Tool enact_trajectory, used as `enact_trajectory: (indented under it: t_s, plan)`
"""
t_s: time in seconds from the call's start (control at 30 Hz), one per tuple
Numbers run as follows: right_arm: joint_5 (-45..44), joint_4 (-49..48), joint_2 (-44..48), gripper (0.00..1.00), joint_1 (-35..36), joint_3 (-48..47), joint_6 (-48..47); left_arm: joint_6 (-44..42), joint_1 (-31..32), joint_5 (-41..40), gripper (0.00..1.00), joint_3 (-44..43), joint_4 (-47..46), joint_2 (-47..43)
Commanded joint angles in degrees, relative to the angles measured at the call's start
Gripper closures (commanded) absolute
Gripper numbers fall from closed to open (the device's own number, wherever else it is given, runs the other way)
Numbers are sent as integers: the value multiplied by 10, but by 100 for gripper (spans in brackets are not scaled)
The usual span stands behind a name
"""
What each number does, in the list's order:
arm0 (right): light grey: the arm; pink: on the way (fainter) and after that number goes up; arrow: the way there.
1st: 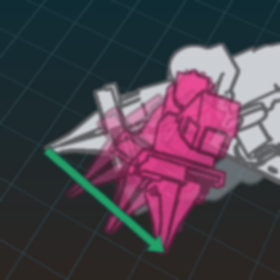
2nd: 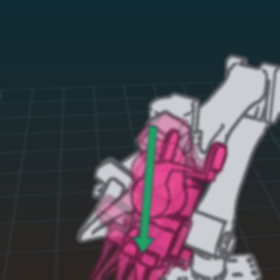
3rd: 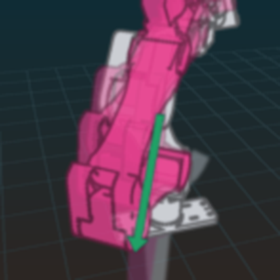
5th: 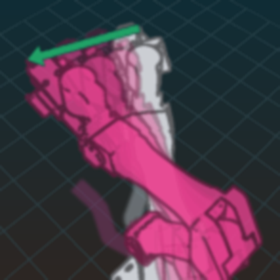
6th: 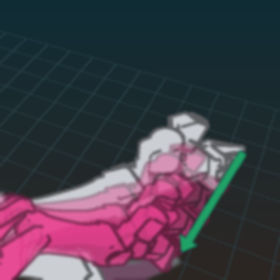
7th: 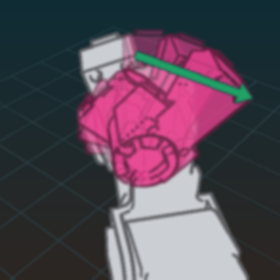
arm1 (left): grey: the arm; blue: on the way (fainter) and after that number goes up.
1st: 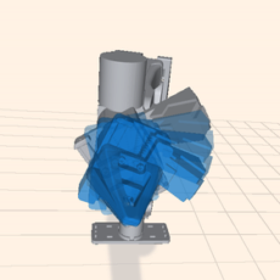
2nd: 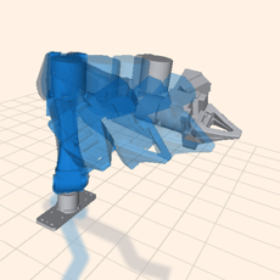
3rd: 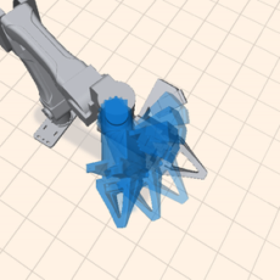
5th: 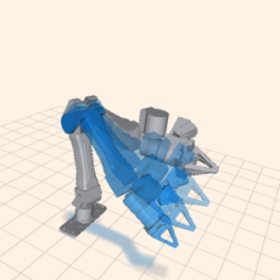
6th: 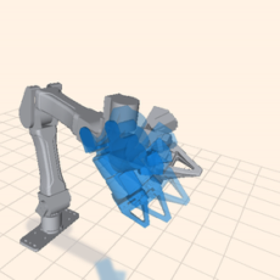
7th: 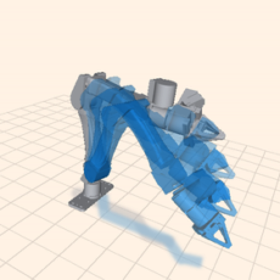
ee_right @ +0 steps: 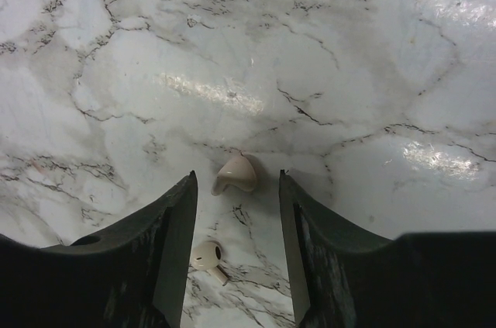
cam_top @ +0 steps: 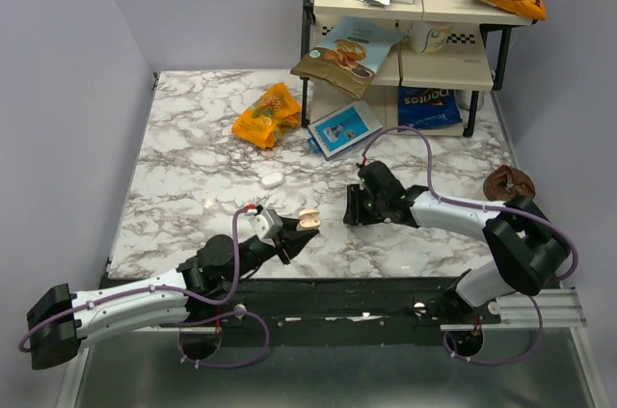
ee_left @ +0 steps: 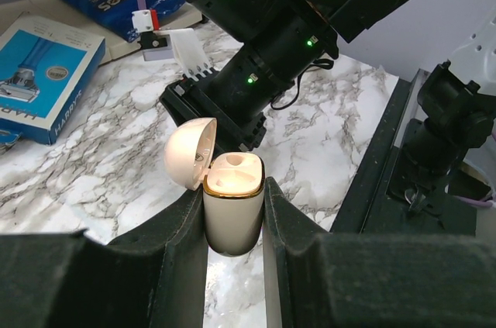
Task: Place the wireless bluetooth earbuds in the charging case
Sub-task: Pick up the earbud from the center of the board.
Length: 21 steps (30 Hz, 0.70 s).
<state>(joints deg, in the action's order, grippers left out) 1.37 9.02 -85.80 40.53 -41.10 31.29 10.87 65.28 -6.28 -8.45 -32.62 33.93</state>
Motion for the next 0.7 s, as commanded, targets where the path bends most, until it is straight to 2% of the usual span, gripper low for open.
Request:
enact_trajectory:
  t_s: [0.0, 0.67]
  plan:
    - [-1, -16, -18, 48, -3, -14, 1, -3, 3, -13, 100, -9, -1, 0]
    - [19, -21, -28, 57, -3, -12, -6, 5, 3, -13, 100, 0, -6, -1]
